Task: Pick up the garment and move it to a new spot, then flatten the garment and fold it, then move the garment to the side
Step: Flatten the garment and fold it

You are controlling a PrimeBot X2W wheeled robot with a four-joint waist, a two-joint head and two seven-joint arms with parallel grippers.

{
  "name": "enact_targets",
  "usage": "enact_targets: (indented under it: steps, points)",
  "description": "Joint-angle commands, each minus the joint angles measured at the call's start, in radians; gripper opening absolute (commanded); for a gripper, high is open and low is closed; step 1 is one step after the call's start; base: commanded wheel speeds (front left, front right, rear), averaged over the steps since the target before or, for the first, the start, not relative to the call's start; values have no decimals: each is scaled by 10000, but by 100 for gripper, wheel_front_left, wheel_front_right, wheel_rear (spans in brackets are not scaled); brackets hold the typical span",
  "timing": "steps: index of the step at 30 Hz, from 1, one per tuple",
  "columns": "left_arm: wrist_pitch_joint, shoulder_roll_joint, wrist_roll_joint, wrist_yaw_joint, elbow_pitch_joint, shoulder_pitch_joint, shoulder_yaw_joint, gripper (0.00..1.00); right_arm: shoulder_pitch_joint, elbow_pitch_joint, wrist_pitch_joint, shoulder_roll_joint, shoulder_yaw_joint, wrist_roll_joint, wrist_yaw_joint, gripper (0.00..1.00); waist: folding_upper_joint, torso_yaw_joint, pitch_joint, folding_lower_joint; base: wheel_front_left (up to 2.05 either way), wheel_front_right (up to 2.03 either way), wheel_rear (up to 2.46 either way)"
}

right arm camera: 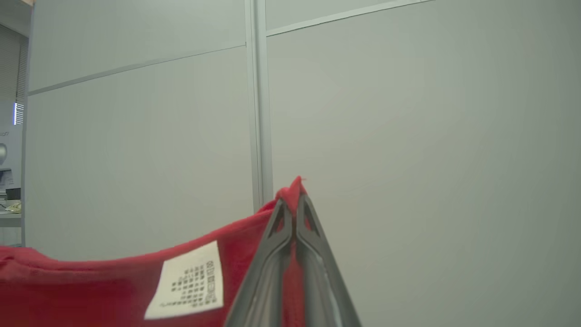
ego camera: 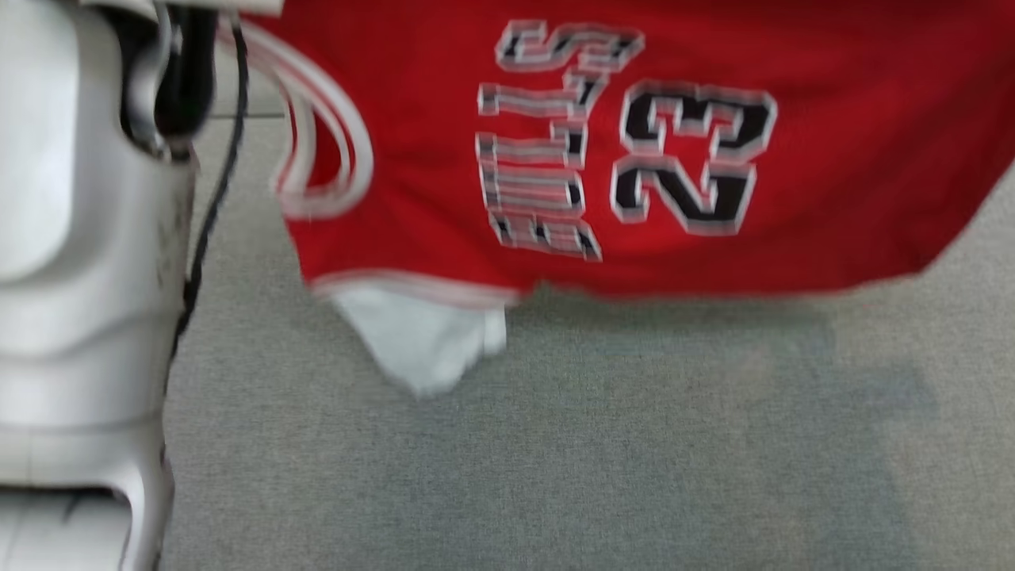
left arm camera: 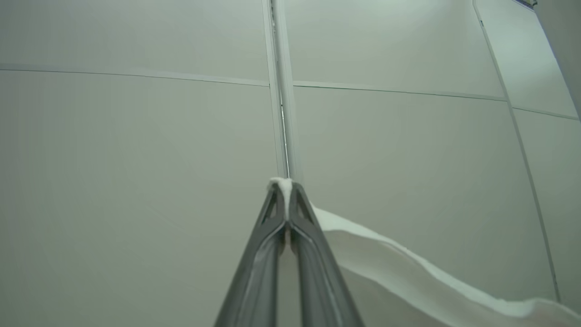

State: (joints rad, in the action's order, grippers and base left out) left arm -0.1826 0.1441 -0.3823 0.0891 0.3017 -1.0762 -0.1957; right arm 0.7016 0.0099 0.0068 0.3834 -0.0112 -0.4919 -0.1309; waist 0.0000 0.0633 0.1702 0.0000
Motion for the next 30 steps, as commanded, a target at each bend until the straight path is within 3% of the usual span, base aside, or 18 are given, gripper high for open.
enact_targets:
  steps: [1, 9, 18, 23, 30]
  points:
    - [-204, -10, -21, 80, 546, -540, 44, 0, 562, 425, -240, -13, 238, -44, 2, 0, 0, -128, 239, 0, 0, 0, 0]
    - [-739, -314, 12, 228, 3929, -2209, -14, 0, 3355, 4006, -1425, -325, 2102, -265, 2, 0, 0, -140, 742, 0, 0, 0, 0]
    - [-834, -805, -856, 360, 7199, -1033, 50, 0, 3968, 8053, -2341, -1060, 4086, -735, 3, 0, 0, 9, 1995, 0, 0, 0, 0]
    - [-831, -898, -1306, 411, 7778, -29, 306, 0, 3474, 9003, -2622, -1285, 4977, -1365, 3, 0, 0, 0, 2310, 0, 0, 0, 0]
    - [-832, -907, -1256, 415, 7086, 853, 753, 0, 2809, 8855, -2734, -1022, 5407, -1859, 3, 0, 0, 36, 2303, 0, 0, 0, 0]
